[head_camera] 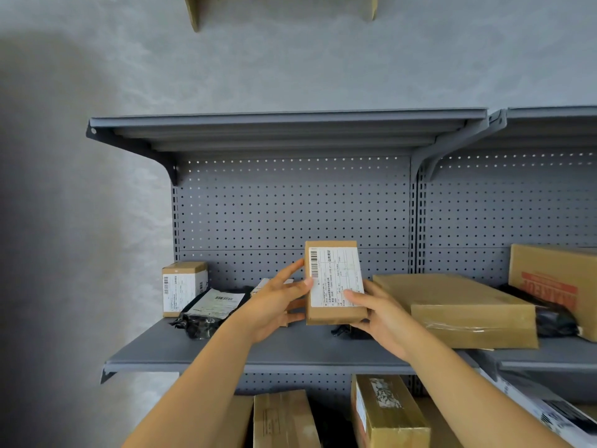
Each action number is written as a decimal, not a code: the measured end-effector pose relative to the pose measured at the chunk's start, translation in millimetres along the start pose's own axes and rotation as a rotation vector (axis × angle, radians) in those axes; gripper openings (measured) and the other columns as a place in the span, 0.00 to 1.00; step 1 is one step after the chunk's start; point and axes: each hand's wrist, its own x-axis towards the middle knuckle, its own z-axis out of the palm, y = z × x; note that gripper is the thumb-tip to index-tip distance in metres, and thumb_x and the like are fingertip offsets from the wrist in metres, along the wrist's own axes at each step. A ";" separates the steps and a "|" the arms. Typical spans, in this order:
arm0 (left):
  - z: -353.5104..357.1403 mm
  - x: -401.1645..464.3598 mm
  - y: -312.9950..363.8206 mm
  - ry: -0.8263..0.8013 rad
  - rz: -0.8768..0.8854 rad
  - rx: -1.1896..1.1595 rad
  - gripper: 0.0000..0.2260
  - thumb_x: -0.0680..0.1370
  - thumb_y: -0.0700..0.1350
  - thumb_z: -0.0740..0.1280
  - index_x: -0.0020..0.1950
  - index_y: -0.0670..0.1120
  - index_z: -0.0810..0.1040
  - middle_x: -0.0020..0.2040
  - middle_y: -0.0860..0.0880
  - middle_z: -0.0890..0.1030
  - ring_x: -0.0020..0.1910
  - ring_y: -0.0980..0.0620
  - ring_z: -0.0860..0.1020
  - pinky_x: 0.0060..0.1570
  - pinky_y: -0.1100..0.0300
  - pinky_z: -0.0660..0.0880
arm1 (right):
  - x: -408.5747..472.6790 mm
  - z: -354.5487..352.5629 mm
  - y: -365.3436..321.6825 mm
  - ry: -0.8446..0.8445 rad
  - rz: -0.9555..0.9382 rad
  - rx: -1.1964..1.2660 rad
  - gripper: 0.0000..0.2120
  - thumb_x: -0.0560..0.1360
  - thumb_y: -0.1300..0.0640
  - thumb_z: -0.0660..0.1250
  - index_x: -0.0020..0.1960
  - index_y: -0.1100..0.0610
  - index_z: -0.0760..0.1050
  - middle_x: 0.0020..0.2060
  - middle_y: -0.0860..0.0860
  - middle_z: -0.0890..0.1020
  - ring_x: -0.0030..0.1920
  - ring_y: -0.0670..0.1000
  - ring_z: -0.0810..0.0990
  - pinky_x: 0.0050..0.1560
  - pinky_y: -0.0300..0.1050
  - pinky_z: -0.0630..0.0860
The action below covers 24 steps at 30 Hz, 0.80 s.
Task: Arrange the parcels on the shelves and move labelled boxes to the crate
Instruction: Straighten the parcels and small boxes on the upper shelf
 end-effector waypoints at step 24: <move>-66.3 128.4 -35.8 0.208 0.112 0.803 0.13 0.77 0.47 0.70 0.59 0.47 0.72 0.56 0.54 0.79 0.57 0.55 0.77 0.50 0.62 0.72 | 119.4 11.9 42.5 0.344 0.012 -0.549 0.20 0.80 0.62 0.62 0.71 0.51 0.68 0.64 0.50 0.78 0.60 0.50 0.78 0.49 0.41 0.77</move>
